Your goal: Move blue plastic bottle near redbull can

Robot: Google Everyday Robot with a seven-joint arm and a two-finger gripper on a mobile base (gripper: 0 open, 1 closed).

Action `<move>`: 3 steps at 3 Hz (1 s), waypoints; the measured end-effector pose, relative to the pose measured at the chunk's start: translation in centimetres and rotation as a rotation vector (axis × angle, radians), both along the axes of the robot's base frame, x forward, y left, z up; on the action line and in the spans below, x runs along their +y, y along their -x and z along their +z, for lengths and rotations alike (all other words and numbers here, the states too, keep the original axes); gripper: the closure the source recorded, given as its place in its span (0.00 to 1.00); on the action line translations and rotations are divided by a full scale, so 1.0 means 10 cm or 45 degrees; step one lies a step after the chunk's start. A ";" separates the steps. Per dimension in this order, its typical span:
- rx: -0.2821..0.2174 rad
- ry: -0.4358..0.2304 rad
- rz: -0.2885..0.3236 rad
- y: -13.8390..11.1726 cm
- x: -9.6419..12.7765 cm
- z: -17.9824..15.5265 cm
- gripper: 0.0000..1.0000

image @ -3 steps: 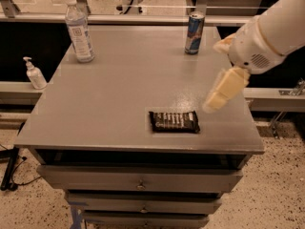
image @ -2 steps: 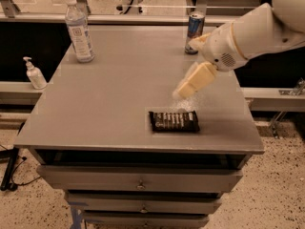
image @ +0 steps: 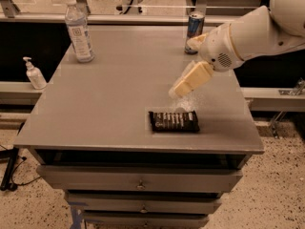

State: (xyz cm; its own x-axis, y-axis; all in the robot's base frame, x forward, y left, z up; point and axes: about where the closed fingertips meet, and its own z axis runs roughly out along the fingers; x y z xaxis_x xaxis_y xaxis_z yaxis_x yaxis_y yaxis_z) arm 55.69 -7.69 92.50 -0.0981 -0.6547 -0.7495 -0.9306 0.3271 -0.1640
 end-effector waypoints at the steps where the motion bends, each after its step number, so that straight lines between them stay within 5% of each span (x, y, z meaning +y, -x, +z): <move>1: -0.036 -0.103 0.017 -0.19 0.25 -0.05 0.00; 3: -0.211 -0.346 -0.038 -1.18 0.94 -0.05 0.00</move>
Offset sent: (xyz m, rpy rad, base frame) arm 0.1418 0.0976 -0.0056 0.3453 -0.2042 -0.0654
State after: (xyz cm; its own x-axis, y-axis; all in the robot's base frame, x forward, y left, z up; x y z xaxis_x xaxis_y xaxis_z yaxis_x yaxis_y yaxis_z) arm 67.46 1.68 91.95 0.0234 -0.4271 -0.9039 -0.8879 0.4066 -0.2151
